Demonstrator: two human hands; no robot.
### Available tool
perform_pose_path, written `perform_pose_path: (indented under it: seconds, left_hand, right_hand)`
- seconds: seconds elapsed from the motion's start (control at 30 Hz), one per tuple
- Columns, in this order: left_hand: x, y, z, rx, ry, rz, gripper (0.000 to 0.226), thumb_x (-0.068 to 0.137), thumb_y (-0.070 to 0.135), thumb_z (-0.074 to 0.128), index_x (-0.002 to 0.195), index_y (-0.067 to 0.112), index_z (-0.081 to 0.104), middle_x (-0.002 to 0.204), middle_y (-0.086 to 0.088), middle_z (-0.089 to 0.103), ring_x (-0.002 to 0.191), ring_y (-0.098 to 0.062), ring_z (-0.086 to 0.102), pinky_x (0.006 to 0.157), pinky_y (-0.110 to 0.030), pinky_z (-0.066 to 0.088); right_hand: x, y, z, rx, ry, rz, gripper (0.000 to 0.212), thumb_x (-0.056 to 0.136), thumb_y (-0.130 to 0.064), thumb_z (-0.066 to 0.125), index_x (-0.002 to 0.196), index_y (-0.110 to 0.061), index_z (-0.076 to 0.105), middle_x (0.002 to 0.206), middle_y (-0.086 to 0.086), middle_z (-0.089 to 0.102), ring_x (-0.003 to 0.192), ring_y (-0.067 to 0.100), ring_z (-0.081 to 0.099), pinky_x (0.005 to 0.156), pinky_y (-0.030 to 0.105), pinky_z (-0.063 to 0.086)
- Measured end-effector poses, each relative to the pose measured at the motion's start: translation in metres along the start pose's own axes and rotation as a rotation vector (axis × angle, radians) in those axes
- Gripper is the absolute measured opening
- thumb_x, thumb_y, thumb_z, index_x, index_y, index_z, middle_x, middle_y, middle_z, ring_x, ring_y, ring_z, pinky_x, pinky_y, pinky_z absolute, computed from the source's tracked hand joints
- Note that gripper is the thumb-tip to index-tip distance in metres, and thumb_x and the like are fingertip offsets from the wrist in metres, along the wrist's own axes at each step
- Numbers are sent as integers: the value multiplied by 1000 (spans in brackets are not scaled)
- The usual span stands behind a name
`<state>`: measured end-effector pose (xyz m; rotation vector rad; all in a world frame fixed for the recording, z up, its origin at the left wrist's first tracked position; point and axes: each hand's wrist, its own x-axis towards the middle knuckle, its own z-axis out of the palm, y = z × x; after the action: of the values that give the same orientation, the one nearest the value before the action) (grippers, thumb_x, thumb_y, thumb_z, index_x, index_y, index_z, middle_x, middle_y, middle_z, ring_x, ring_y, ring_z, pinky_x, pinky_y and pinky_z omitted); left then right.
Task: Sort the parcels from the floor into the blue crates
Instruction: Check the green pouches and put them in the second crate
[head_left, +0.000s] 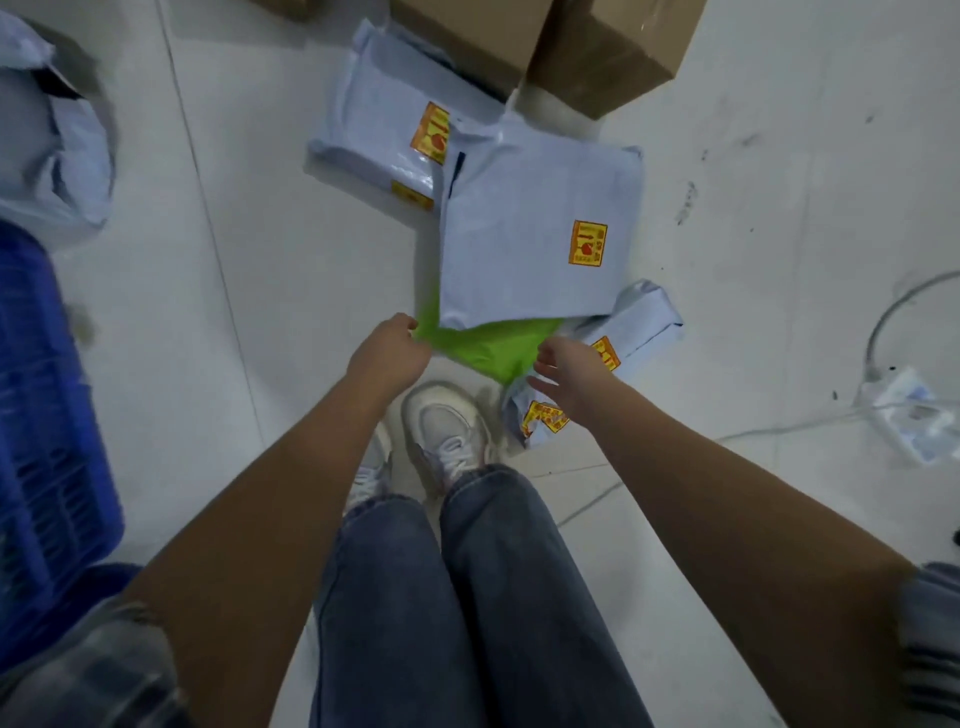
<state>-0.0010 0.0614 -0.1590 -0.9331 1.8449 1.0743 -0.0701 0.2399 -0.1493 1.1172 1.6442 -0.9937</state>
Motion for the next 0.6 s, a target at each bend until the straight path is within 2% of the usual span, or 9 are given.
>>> perform_pose_path:
  seconds: [0.03,0.1,0.17,0.23,0.3,0.4,0.5,0.57,0.6]
  left_hand:
    - [9,2,5,-10,-9,10,49,91,22,52,136,6,44,138,-16,49,126,-30,49,101,-33,38]
    - [22,3,14,-42,-29,-4,55,83,30,53,131,4,49,132,-18,53,119,-32,53,95,-35,42]
    - [34,2,23,-59,-20,-2,60,72,36,50,123,3,53,124,-21,55,113,-35,56,92,-36,45]
    - [42,-3,30,-48,19,-14,49,81,28,55,122,2,51,123,-23,50,112,-37,54,96,-40,46]
    - [49,-5,37,-79,78,-23,43,85,16,59,123,1,46,124,-21,48,113,-35,53,95,-38,45]
    - [52,-1,46,-223,87,-68,45,86,19,63,120,-1,43,122,-18,54,111,-30,55,83,-28,40]
    - [45,5,47,-288,44,-71,37,89,26,58,118,2,54,121,-19,60,111,-30,57,84,-30,42]
    - [35,9,41,-375,33,-51,35,89,29,56,118,9,58,115,-12,62,105,-23,58,83,-27,42]
    - [28,12,38,-421,41,-50,28,90,25,54,115,12,59,108,-8,61,100,-18,55,77,-23,40]
  right_hand:
    - [10,0,0,-1,0,-6,15,95,-4,43,84,-7,52,88,9,48,90,20,50,90,34,49]
    - [30,0,5,-24,11,-19,12,94,-6,46,101,-5,55,100,10,49,102,24,49,92,36,47]
    - [44,1,12,-28,30,-9,27,87,-11,52,113,-6,50,109,13,56,104,27,53,93,40,47]
    - [57,5,17,-21,26,14,37,83,-12,54,118,-2,48,119,19,58,107,32,58,96,44,48]
    - [63,8,23,-47,39,13,36,85,-10,52,118,0,45,112,17,55,102,31,56,93,43,49]
    - [62,9,28,-152,55,4,43,88,-14,52,128,-1,42,109,14,48,98,28,49,80,38,43]
    - [51,9,29,-221,-16,3,32,91,-13,50,121,-4,48,98,11,48,96,24,45,88,38,45]
    - [38,11,31,-192,-56,10,38,92,-11,50,128,-3,44,105,10,46,96,24,45,98,44,45]
    - [32,12,33,-199,-71,-5,42,91,-11,51,131,-2,41,111,11,47,98,26,47,99,46,45]
